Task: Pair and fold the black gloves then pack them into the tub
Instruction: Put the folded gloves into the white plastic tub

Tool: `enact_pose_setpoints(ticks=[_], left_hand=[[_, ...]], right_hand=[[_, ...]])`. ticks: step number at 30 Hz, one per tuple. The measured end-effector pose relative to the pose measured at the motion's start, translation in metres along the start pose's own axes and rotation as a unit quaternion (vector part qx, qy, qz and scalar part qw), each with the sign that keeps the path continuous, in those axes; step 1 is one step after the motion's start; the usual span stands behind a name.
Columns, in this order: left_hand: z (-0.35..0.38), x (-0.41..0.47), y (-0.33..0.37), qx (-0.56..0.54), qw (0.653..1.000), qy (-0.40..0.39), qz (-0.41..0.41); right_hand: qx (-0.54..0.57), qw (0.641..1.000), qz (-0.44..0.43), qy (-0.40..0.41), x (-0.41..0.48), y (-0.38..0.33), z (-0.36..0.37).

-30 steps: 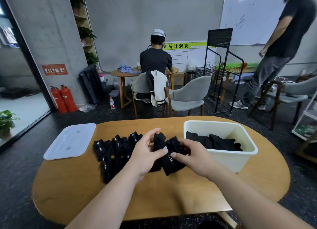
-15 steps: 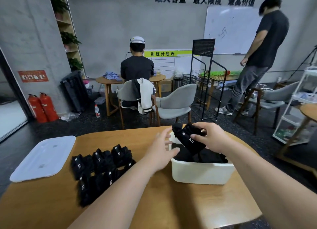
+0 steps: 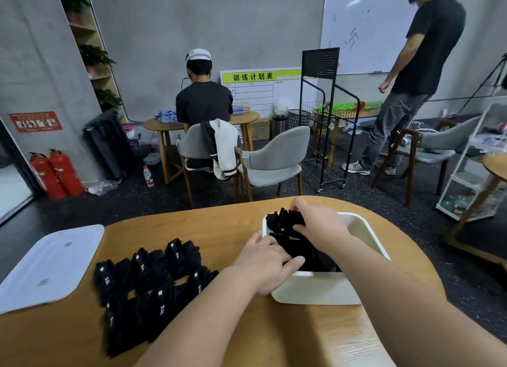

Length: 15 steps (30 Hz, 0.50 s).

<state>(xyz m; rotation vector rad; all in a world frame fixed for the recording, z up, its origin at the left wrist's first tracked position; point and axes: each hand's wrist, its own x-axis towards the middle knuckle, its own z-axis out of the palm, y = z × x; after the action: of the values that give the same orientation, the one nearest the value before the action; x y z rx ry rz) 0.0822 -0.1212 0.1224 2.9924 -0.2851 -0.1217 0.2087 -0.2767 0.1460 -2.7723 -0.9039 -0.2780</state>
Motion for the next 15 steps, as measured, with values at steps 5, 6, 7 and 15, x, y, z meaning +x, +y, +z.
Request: enact_pose_setpoints(ticks=[5, 6, 7, 15], left_hand=[[0.009, 0.005, -0.003, -0.01, 1.0, 0.005, 0.001], [0.011, 0.006, -0.003, -0.012, 1.0, 0.006, 0.001], [0.012, 0.007, -0.004, -0.014, 1.0, 0.009, 0.0], [0.018, 0.009, -0.007, -0.034, 0.999, 0.036, -0.002]], right_hand=[[-0.033, 0.999, -0.036, -0.007, 0.006, 0.005, 0.025], [-0.043, 0.998, -0.043, 0.0, 0.007, 0.007, 0.03], [-0.056, 0.997, -0.05, 0.011, 0.008, 0.008, 0.034], [-0.045, 0.991, -0.034, -0.119, 0.007, 0.011, 0.04]])
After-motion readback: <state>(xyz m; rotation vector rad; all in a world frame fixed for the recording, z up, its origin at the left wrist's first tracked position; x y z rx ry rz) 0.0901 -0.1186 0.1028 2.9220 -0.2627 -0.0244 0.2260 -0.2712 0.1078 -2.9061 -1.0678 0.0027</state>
